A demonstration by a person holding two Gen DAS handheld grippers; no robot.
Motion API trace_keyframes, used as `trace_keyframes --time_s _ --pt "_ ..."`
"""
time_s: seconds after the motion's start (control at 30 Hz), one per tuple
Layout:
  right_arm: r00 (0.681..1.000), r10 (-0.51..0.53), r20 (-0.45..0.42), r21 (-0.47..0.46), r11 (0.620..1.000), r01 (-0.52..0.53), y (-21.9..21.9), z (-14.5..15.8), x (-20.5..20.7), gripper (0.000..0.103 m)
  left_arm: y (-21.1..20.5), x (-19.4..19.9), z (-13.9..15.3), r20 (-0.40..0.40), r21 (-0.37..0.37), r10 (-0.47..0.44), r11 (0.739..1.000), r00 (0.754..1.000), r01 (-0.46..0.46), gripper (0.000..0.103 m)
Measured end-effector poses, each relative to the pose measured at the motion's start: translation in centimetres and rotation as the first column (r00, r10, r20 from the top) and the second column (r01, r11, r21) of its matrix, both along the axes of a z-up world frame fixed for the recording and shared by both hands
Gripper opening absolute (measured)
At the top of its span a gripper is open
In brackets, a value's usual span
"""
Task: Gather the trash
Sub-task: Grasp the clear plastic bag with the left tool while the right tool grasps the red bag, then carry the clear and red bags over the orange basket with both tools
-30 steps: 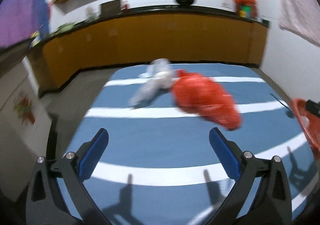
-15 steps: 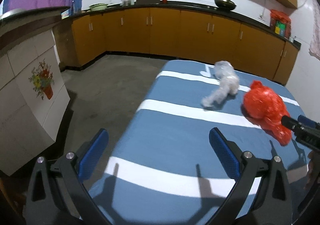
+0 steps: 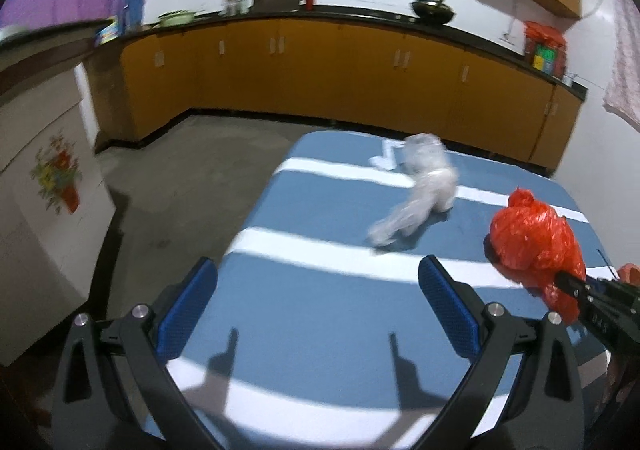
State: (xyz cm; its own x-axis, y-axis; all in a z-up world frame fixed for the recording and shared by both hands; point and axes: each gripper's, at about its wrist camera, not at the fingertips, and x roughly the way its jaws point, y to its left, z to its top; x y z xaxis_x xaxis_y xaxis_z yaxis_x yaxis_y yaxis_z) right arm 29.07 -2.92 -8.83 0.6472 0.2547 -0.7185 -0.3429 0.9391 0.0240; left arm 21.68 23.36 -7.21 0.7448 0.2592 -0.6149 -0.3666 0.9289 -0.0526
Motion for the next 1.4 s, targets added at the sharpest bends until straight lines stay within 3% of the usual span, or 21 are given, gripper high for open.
trace_keyframes --time_s 0.2,0.27,0.43,0.6,0.7,0.77,0.83,1.1,1.4 --pt "0.995 -0.102 -0.009 0.031 0.994 0.102 -3.5 0.3 -0.1 0.013 -3.0 5.0 0.1 -0.002 0.036 -0.085 0.996 0.996 0.085 0.094" --pt "0.992 -0.126 -0.018 0.041 0.991 0.127 -4.7 0.3 -0.1 0.013 -3.6 7.5 -0.4 -0.031 0.039 -0.112 0.993 0.993 0.114 0.085" --pt "0.986 -0.161 -0.037 0.058 0.985 0.163 -6.6 -0.1 -0.2 0.013 -3.0 11.9 -2.4 -0.119 -0.003 -0.116 0.993 0.986 0.117 0.072" --pt "0.985 -0.166 -0.044 0.068 0.983 0.168 -7.1 -0.1 0.1 0.013 -2.1 14.1 -3.6 -0.167 -0.063 -0.126 0.991 0.978 0.117 0.058" --pt "0.985 -0.167 -0.043 0.076 0.982 0.170 -6.9 -0.1 0.3 0.013 -2.1 14.5 -3.8 -0.175 -0.083 -0.136 0.989 0.975 0.123 0.038" --pt "0.985 -0.169 -0.042 0.081 0.982 0.172 -7.0 0.0 0.1 0.013 -2.3 14.6 -4.0 -0.181 -0.098 -0.154 0.986 0.971 0.138 0.019" --pt "0.984 -0.171 -0.040 0.083 0.981 0.174 -7.4 0.0 -0.4 0.013 -2.5 14.3 -4.0 -0.176 -0.100 -0.170 0.983 0.970 0.154 0.010" --pt "0.982 -0.190 -0.010 0.091 0.978 0.190 -8.3 1.2 -1.8 0.013 -4.2 11.2 -2.7 -0.130 -0.063 -0.214 0.976 0.968 0.207 0.007" --pt "0.968 -0.249 0.039 0.105 0.964 0.243 -10.8 3.3 -4.7 0.013 -9.0 7.1 0.4 -0.075 -0.007 -0.305 0.952 0.949 0.305 0.007"
